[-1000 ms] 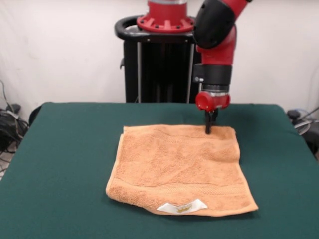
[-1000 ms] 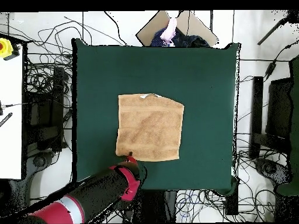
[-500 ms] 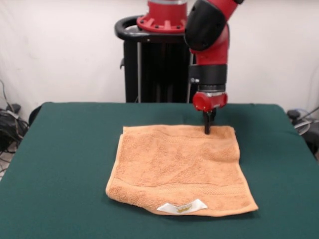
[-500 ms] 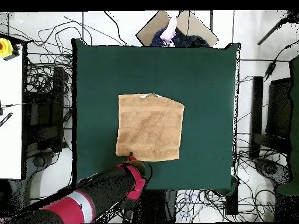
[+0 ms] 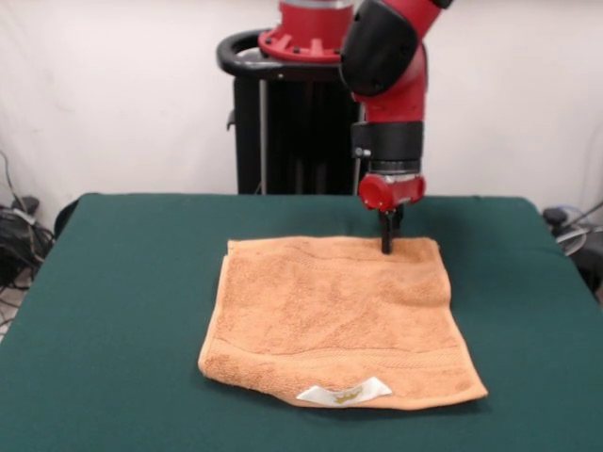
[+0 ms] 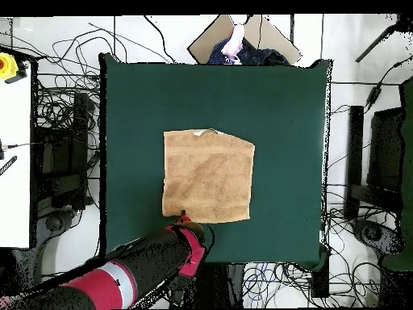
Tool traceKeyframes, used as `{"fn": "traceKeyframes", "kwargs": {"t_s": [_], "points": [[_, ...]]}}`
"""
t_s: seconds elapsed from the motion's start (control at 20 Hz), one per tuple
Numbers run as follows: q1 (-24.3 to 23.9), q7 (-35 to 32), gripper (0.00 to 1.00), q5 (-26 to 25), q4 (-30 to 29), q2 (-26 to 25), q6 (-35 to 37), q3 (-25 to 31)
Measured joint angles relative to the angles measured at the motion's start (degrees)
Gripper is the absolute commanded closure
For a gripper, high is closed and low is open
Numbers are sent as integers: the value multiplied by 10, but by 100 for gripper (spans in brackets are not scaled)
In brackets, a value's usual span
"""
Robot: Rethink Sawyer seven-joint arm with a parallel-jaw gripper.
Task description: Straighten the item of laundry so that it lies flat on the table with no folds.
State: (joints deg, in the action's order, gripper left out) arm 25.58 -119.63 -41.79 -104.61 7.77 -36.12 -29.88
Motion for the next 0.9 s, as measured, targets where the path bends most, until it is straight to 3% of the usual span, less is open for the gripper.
{"fn": "traceKeyframes", "kwargs": {"t_s": [0.9], "points": [[-15,0,100,0,-1,-24,-75,-14]]}}
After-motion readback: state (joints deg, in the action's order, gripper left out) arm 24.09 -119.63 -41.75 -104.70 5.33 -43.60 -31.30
